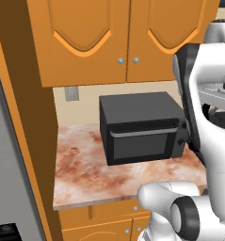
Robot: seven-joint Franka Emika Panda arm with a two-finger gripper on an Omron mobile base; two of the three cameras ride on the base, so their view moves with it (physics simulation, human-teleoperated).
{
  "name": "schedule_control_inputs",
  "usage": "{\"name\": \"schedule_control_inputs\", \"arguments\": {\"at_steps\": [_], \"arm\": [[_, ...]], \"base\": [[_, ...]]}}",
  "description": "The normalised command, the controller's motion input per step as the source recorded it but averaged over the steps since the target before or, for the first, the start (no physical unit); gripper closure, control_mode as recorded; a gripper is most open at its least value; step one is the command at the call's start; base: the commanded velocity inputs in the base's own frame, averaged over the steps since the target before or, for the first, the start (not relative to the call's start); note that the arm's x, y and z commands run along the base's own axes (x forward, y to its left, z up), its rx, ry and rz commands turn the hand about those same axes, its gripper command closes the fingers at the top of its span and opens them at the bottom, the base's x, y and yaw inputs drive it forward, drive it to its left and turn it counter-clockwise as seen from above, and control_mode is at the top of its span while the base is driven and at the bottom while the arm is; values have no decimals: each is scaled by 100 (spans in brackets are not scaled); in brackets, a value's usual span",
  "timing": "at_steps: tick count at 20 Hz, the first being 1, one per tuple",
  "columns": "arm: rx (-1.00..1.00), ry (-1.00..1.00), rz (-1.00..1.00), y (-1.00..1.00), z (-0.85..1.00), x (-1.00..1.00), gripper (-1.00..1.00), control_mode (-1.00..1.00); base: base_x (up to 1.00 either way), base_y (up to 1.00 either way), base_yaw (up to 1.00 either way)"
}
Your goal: Move the drinks to the dining counter.
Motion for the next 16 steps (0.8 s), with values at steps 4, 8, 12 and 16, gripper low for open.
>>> {"name": "schedule_control_inputs", "arguments": {"at_steps": [4, 8, 12, 16], "arm": [[-8, -1, 27, 9, 0, -31, 100, -100], [0, -8, 28, 0, 0, -19, 100, -100], [-5, -5, 27, 0, 0, -11, 100, -100], [-11, -1, 23, 9, 0, -7, 100, -100]], "base": [[0, 0, 0], [0, 0, 0], [0, 0, 0], [0, 0, 0]]}}
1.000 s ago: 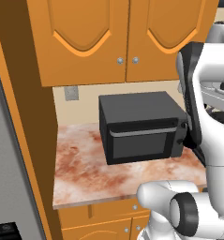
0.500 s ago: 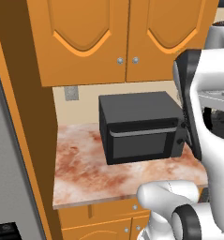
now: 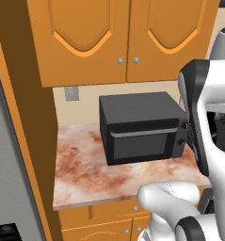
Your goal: Move the drinks to the dining counter.
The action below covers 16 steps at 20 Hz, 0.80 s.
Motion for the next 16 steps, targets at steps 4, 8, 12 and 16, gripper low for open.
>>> {"name": "schedule_control_inputs", "arguments": {"at_steps": [4, 8, 12, 16], "arm": [[-17, 0, 10, 19, 0, -2, 100, -100], [-3, 0, 0, 0, 0, 0, 100, 100], [0, 0, 0, 0, 0, 0, 100, 100], [0, 0, 0, 0, 0, 0, 100, 100]], "base": [[0, 0, 0], [-9, -53, -23], [8, -34, -81], [2, -3, -90]]}}
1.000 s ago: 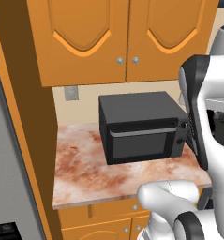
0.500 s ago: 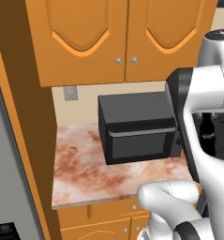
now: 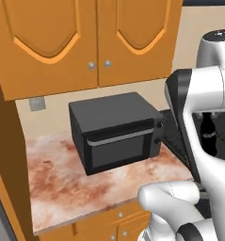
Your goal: Move the drinks to the dining counter.
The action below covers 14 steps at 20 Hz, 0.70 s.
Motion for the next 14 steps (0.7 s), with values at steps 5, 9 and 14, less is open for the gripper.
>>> {"name": "schedule_control_inputs", "arguments": {"at_steps": [5, 9, 14], "arm": [[0, 0, 0, 0, 0, 0, 100, 100], [0, 0, 0, 0, 0, 0, 100, 100], [0, 0, 0, 0, 0, 0, 100, 100]], "base": [[0, 0, -97], [-98, -8, -32], [-100, -22, -7]]}}
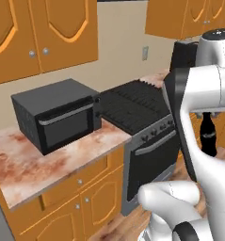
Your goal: Move the drinks to the dining counter.
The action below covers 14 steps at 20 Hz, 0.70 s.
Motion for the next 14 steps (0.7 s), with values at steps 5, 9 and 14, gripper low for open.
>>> {"name": "schedule_control_inputs", "arguments": {"at_steps": [5, 9, 14], "arm": [[0, 0, 0, 0, 0, 0, 100, 100], [0, 0, 0, 0, 0, 0, 100, 100], [0, 0, 0, 0, 0, 0, 100, 100]], "base": [[-93, 0, -49], [-25, 7, -94], [0, 0, -100]]}}
